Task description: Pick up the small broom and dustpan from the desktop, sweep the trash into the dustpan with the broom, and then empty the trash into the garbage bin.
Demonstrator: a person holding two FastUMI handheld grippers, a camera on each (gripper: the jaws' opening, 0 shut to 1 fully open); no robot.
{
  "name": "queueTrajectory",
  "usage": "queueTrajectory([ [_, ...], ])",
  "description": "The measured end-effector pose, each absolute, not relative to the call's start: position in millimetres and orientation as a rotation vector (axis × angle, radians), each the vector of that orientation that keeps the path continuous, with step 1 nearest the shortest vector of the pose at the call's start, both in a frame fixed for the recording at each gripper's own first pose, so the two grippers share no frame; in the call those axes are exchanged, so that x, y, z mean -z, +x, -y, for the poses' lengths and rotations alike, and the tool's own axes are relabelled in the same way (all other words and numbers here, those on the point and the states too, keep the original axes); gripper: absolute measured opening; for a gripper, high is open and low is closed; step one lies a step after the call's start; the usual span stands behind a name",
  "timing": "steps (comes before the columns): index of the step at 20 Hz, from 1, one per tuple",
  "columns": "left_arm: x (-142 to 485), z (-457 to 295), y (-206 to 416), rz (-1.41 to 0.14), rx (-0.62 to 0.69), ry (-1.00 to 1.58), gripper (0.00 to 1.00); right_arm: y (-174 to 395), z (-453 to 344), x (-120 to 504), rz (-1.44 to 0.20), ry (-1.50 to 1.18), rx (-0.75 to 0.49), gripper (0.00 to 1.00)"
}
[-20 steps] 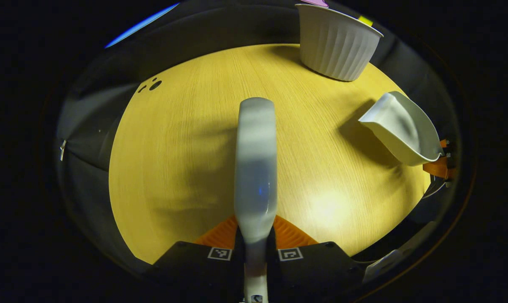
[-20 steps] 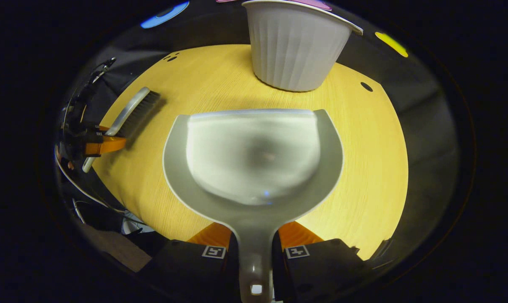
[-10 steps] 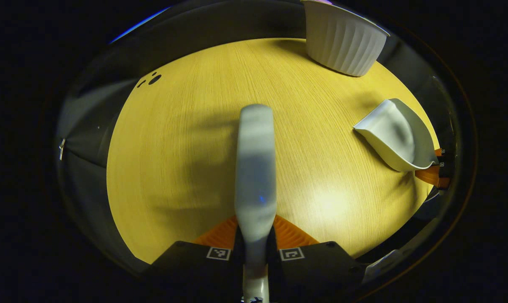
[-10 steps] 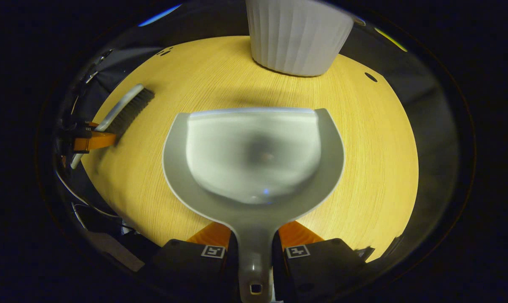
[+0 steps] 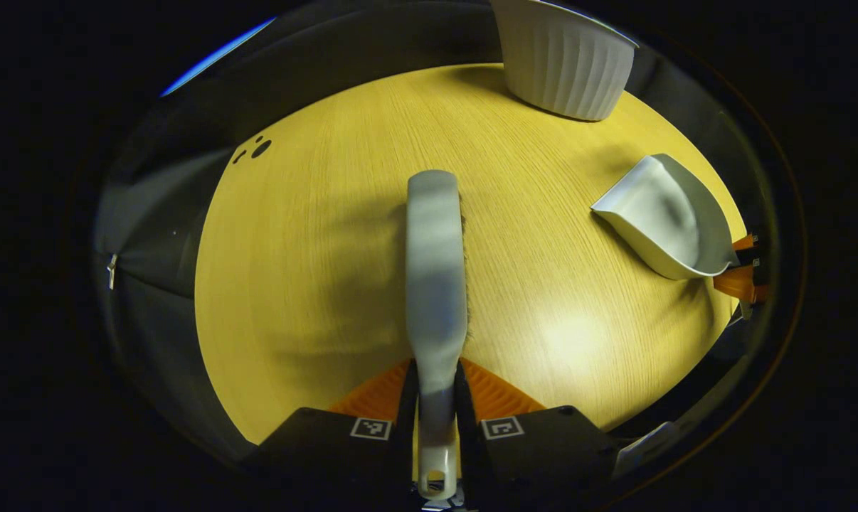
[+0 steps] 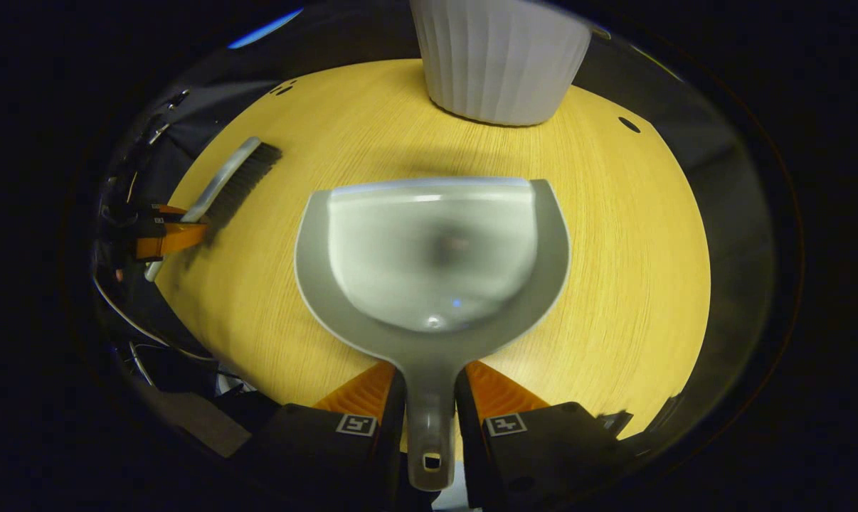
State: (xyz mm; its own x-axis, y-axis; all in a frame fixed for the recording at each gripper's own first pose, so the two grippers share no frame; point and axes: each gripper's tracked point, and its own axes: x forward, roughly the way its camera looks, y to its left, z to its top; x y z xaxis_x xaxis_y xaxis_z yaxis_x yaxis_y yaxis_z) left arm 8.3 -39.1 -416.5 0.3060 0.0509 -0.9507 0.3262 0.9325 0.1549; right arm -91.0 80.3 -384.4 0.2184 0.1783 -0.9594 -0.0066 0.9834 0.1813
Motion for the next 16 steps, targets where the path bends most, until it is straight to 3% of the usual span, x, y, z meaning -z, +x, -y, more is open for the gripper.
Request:
queueTrajectory([
  [7, 351, 38, -1, -1.116, 0.147, 0.351, 0.31, -78, -72, 302, -1.160, 0.117, -0.185, 0.41],
  [15, 204, 95, 26, -0.684, 0.172, 0.106, 0.31, -31, -67, 172, -0.774, 0.174, -0.206, 0.41],
  [16, 185, 102, 26, -0.632, 0.174, 0.076, 0.28, -27, -67, 157, -0.739, 0.182, -0.208, 0.41],
])
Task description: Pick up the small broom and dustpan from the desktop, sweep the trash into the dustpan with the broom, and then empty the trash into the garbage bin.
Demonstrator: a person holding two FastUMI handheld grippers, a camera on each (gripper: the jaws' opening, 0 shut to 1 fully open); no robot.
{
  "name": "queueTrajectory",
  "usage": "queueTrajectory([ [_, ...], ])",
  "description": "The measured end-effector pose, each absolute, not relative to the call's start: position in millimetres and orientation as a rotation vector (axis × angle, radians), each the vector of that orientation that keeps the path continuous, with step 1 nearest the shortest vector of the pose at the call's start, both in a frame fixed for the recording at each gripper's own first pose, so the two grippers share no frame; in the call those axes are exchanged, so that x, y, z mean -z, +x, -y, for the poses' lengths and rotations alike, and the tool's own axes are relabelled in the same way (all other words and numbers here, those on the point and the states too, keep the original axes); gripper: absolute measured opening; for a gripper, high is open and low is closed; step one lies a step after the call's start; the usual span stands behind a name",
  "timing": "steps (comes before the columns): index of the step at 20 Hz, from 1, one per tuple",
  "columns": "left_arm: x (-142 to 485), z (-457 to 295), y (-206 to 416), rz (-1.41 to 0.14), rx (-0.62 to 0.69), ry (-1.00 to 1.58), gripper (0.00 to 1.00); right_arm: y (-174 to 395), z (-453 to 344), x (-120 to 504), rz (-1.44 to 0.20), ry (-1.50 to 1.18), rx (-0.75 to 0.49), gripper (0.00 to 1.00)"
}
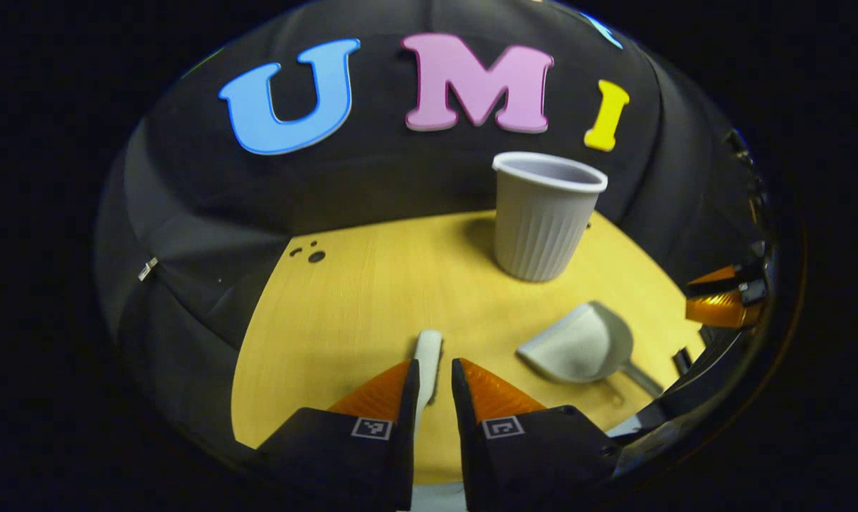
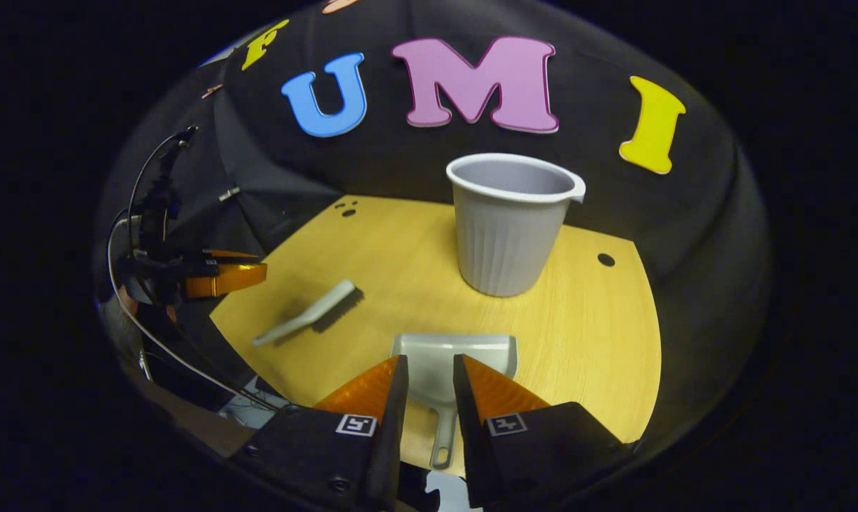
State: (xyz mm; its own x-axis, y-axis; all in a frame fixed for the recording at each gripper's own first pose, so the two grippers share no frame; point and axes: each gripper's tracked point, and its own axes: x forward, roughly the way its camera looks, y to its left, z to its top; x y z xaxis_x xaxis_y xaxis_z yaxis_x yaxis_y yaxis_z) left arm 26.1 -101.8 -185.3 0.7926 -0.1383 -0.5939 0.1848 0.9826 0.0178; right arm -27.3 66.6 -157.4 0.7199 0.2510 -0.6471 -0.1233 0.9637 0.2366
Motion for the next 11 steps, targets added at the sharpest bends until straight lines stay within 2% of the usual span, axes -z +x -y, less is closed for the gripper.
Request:
queueTrajectory([
  [1, 164, 105, 28, -0.576, 0.173, 0.056, 0.31, -23, -64, 146, -0.709, 0.185, -0.203, 0.39],
  [5, 97, 116, 29, -0.385, 0.184, 0.024, 0.32, -17, -57, 106, -0.564, 0.175, -0.152, 0.41],
  [8, 72, 128, 24, -0.332, 0.230, 0.060, 0.33, -20, -46, 77, -0.436, 0.148, -0.133, 0.41],
  [11, 69, 137, 19, -0.294, 0.271, 0.066, 0.33, -23, -43, 65, -0.397, 0.106, -0.132, 0.41],
])
